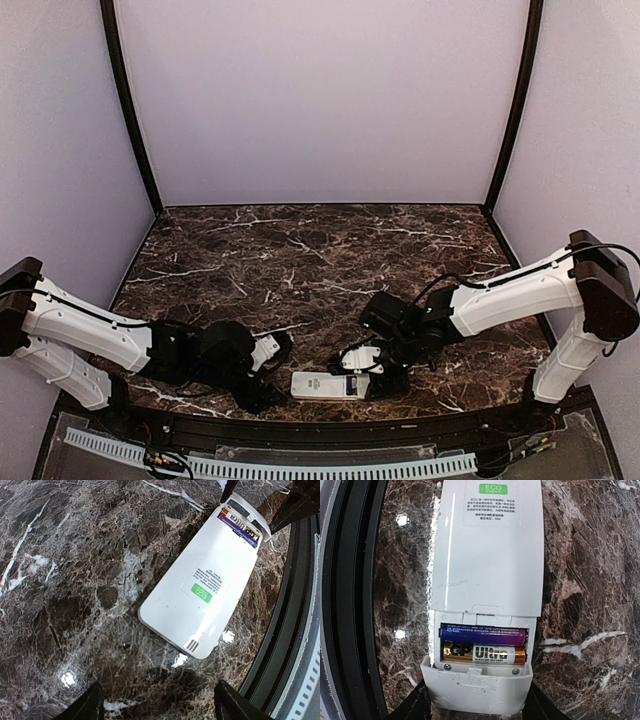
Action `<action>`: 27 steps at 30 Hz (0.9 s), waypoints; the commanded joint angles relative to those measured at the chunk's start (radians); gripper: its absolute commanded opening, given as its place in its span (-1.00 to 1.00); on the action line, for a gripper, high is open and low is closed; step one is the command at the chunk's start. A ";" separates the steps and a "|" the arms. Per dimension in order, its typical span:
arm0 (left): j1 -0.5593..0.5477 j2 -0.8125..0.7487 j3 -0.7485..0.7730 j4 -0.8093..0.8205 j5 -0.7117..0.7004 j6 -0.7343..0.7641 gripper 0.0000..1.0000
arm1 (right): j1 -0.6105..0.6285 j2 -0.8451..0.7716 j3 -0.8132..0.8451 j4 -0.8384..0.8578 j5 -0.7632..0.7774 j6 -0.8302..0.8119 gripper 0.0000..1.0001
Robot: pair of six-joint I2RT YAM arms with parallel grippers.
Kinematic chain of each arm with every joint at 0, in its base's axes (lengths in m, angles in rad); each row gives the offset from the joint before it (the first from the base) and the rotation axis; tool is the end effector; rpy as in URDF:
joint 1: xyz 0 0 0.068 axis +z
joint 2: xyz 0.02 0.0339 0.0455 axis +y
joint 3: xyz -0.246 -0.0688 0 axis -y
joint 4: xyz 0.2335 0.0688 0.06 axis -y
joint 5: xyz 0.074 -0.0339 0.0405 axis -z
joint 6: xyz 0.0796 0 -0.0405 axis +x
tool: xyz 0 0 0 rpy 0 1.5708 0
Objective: Load the batteries into the remote control
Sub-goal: Pick up the battery cover from the remote control without the battery cover, then place the battery cover on the remote control without the battery cover.
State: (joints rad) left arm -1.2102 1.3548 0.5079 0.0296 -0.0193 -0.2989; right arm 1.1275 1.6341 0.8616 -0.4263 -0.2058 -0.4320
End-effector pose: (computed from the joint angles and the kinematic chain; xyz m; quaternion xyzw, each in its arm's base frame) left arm 0.0974 -0.2539 0.1066 0.4060 0.8365 -0.2454 0.2742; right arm 0.1139 0.2779 0.0975 -0.7008 0.6818 0.1576 0.1385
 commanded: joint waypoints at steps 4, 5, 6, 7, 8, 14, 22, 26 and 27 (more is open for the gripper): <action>-0.005 0.000 -0.013 0.006 0.005 0.010 0.50 | -0.004 0.000 0.076 -0.062 -0.019 0.024 0.05; -0.005 0.000 -0.013 0.006 0.005 0.010 0.50 | -0.004 0.004 0.088 -0.070 -0.019 0.027 0.05; -0.005 0.000 -0.013 0.006 0.005 0.009 0.50 | -0.004 0.015 0.101 -0.084 -0.018 0.027 0.05; -0.005 0.000 -0.013 0.006 0.004 0.009 0.50 | -0.003 0.026 0.114 -0.105 -0.016 0.026 0.04; -0.005 -0.001 -0.012 0.006 0.003 0.009 0.50 | -0.003 0.037 0.126 -0.119 -0.015 0.026 0.05; -0.005 -0.004 -0.014 0.004 0.000 0.008 0.50 | -0.004 0.081 0.198 -0.198 -0.023 0.041 0.08; -0.005 -0.005 -0.015 0.004 0.000 0.007 0.49 | -0.002 0.159 0.297 -0.306 -0.023 0.053 0.09; -0.005 -0.008 -0.016 0.005 0.000 0.007 0.50 | -0.001 0.185 0.315 -0.336 -0.022 0.058 0.10; -0.005 -0.010 -0.016 0.006 -0.001 0.007 0.50 | 0.002 0.187 0.320 -0.336 -0.027 0.060 0.10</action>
State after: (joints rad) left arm -1.2102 1.3544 0.5079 0.0296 -0.0193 -0.2989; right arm 1.1278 1.7985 1.1515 -0.7086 -0.2173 -0.3862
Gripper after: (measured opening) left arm 0.748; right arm 0.549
